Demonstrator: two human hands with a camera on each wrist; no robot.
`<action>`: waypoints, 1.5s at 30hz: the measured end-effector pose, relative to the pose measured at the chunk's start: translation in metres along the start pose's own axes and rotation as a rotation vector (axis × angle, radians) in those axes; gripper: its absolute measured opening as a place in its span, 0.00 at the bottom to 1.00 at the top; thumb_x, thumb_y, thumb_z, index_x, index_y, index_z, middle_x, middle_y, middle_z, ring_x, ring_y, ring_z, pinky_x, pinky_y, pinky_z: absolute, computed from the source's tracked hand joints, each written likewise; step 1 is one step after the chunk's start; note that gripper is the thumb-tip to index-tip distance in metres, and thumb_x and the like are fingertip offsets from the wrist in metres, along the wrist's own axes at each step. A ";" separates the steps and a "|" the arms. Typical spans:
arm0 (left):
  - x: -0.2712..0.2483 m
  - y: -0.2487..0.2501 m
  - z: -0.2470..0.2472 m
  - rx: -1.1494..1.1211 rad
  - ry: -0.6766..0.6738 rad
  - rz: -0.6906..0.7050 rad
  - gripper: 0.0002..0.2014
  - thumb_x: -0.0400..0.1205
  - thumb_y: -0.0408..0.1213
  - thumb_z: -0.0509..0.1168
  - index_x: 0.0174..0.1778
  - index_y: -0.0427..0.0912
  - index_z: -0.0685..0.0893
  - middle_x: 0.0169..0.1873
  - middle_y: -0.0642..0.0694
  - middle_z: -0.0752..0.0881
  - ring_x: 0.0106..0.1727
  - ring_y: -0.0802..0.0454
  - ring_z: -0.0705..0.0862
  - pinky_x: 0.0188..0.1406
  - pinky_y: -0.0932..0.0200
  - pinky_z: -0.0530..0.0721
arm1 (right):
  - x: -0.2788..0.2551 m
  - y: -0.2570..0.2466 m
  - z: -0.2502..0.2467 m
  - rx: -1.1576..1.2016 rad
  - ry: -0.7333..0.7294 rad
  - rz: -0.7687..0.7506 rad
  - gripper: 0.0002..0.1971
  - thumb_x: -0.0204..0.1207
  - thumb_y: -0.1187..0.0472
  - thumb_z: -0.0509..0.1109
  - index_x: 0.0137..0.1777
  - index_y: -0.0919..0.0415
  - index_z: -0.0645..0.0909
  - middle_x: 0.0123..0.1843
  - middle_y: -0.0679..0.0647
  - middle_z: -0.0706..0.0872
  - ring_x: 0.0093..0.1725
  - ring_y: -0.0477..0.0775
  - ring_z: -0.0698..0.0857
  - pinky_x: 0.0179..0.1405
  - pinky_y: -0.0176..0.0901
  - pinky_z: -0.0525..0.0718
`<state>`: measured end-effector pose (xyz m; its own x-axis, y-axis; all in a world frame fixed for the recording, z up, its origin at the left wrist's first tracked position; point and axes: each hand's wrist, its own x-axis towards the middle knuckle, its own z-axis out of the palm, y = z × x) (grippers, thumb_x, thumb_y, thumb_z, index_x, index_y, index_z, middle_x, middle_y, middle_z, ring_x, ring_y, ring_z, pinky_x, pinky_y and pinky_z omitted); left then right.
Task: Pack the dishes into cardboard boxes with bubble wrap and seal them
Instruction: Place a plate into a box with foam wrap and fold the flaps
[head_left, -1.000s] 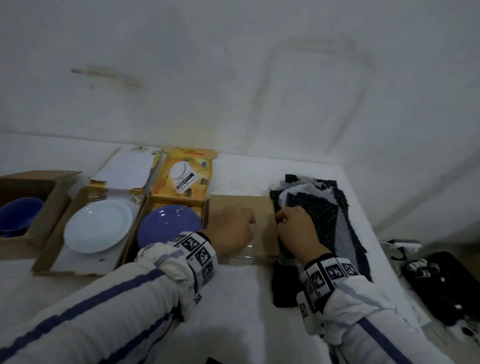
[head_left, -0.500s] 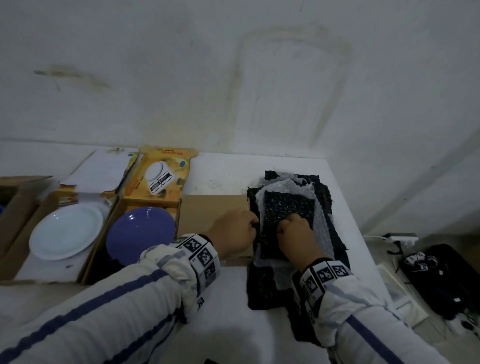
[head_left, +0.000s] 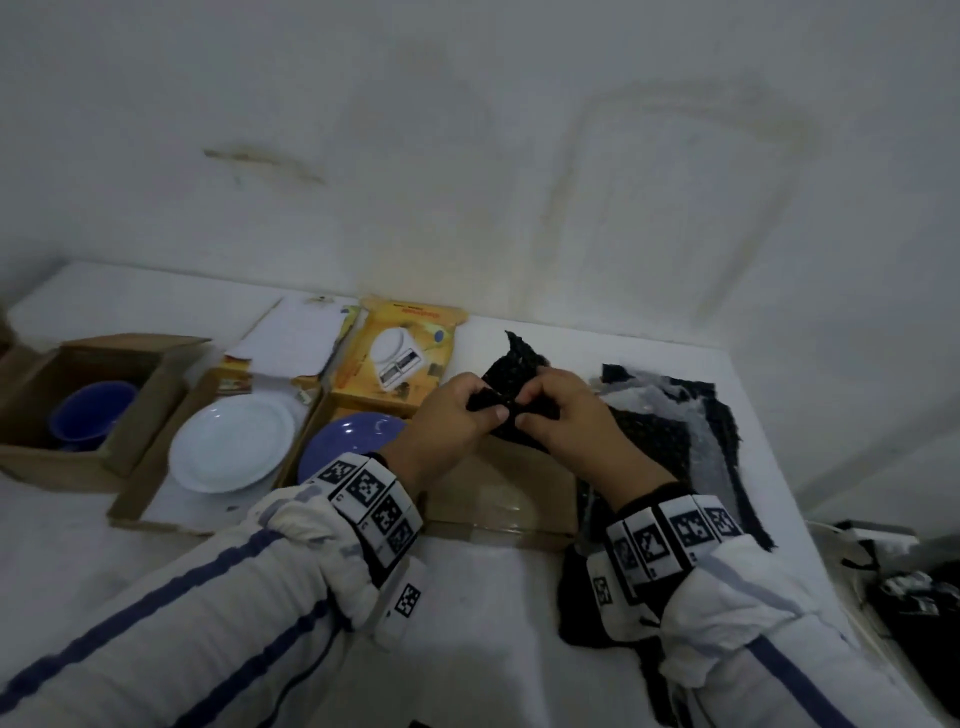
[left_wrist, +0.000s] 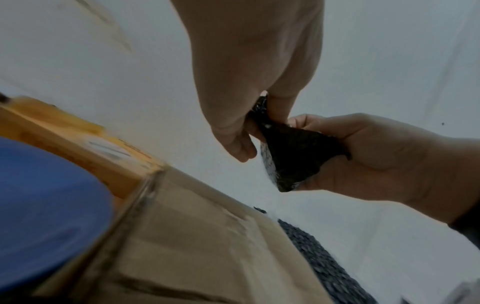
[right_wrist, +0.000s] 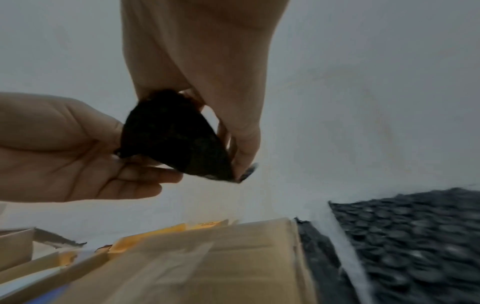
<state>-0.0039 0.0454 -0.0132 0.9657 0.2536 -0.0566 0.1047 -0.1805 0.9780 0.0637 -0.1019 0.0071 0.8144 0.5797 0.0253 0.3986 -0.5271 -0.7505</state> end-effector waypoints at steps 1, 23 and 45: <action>-0.002 -0.003 -0.013 -0.043 0.030 -0.009 0.09 0.79 0.33 0.69 0.38 0.46 0.76 0.34 0.47 0.79 0.40 0.51 0.79 0.40 0.56 0.76 | 0.007 -0.006 0.010 0.039 -0.061 0.024 0.10 0.71 0.67 0.73 0.44 0.52 0.77 0.53 0.52 0.78 0.58 0.48 0.76 0.52 0.37 0.71; 0.037 -0.118 -0.133 0.671 -0.317 -0.089 0.06 0.77 0.26 0.58 0.38 0.41 0.74 0.47 0.34 0.83 0.53 0.36 0.82 0.53 0.49 0.80 | 0.096 -0.056 0.150 -1.036 -0.283 0.064 0.16 0.78 0.60 0.60 0.64 0.59 0.77 0.68 0.60 0.76 0.66 0.62 0.74 0.60 0.52 0.76; 0.026 -0.097 -0.129 0.829 -0.435 -0.210 0.10 0.82 0.36 0.59 0.56 0.37 0.77 0.61 0.37 0.77 0.65 0.40 0.73 0.64 0.54 0.73 | 0.102 -0.077 0.171 -0.954 -0.850 0.117 0.17 0.83 0.64 0.60 0.68 0.70 0.75 0.57 0.64 0.82 0.66 0.64 0.80 0.64 0.50 0.77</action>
<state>-0.0201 0.1924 -0.0839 0.8941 0.0126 -0.4476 0.2596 -0.8290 0.4953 0.0444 0.1041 -0.0452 0.4820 0.5264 -0.7004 0.7731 -0.6316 0.0574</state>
